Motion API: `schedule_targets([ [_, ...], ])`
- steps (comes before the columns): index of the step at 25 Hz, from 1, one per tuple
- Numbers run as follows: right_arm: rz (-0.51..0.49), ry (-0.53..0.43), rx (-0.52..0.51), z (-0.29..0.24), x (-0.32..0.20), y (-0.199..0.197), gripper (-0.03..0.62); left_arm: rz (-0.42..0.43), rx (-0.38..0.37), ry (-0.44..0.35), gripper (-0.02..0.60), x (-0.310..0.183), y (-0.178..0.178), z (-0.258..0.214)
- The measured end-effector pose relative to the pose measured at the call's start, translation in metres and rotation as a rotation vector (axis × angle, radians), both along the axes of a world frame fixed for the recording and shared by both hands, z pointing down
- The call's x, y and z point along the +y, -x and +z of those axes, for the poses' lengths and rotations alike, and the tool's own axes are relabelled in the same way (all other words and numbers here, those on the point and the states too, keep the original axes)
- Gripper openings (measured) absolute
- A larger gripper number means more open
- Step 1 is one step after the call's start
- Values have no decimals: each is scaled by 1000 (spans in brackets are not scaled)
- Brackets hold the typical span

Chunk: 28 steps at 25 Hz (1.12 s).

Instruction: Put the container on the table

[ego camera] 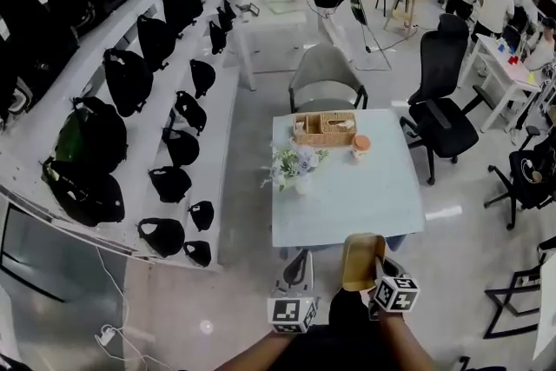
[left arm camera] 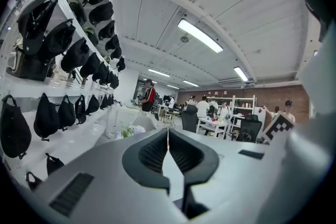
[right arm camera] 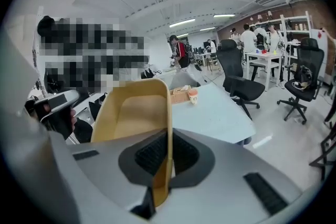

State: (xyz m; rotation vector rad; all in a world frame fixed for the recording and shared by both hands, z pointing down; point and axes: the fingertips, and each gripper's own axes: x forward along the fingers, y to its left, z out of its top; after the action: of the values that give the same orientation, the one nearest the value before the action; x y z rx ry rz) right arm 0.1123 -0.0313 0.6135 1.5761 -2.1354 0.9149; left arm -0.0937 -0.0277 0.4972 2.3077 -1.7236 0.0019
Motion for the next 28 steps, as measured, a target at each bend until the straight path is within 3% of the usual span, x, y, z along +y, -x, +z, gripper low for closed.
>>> schedule_targets([
  [8, 2, 29, -11, 16, -71, -41, 3, 31, -15, 15, 11, -72, -47, 7],
  [18, -51, 98, -15, 38, -141, -84, 3, 4, -37, 100, 11, -142, -92, 26],
  [28, -192, 129, 35, 69, -206, -107, 3, -60, -41, 132, 11, -203, -132, 43],
])
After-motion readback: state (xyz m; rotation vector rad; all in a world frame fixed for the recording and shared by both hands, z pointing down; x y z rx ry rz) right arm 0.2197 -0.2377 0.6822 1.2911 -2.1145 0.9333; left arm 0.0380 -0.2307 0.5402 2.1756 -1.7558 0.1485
